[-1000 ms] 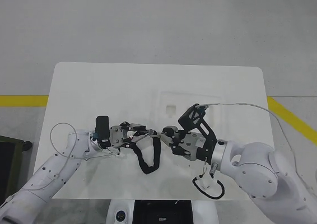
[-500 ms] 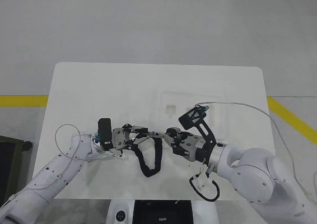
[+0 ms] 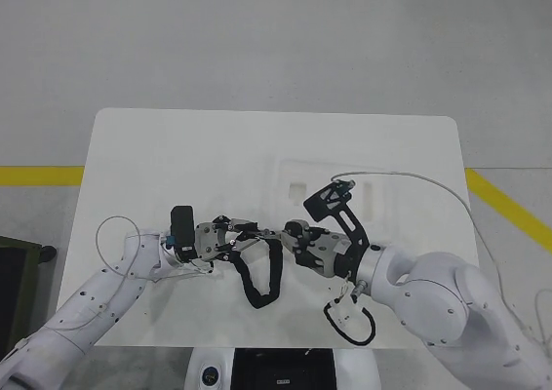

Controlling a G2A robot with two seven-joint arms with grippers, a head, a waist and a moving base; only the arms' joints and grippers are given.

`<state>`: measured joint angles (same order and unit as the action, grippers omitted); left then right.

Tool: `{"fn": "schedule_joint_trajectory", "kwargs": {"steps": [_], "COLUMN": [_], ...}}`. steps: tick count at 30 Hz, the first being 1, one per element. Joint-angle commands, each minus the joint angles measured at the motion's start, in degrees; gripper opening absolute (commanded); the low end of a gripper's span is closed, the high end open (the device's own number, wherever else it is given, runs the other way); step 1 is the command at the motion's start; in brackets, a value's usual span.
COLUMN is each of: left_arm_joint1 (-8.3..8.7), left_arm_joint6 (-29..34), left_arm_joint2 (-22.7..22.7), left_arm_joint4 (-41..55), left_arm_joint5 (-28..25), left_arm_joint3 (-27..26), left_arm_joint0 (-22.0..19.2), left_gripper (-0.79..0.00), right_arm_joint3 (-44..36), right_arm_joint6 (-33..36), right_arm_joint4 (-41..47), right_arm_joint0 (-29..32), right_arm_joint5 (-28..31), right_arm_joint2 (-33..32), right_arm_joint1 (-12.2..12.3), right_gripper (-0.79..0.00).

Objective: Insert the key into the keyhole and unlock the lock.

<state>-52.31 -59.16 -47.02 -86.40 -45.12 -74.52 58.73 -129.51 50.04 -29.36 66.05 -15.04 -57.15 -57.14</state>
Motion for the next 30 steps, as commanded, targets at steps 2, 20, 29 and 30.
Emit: {"fn": "schedule_joint_trajectory", "kwargs": {"steps": [2,20,29,30], "left_arm_joint1": [0.00,0.00,0.00,0.00], "left_arm_joint6": [0.00,0.00,0.00,0.00], "left_arm_joint2": [0.00,0.00,0.00,0.00], "left_arm_joint4": [0.00,0.00,0.00,0.00], "left_arm_joint5": [0.00,0.00,0.00,0.00], "left_arm_joint3": [0.00,0.00,0.00,0.00], "left_arm_joint0": [0.00,0.00,0.00,0.00], "left_gripper": [-0.785,-0.785,-0.785,-0.785], "right_arm_joint3": [0.28,1.28,2.40,2.53], "right_arm_joint6": [-0.04,-0.06,1.41,1.66], "right_arm_joint4": [-0.10,-0.33,1.41,1.45], "right_arm_joint0": [-0.17,0.23,-1.29,-1.52], "right_arm_joint5": [-0.25,-0.42,0.93,0.94], "right_arm_joint2": [0.04,-0.78,-0.36,-0.31], "right_arm_joint1": [-0.15,-0.76,-1.27,-1.32], "right_gripper": [-0.785,-0.785,-0.785,-0.785]}}
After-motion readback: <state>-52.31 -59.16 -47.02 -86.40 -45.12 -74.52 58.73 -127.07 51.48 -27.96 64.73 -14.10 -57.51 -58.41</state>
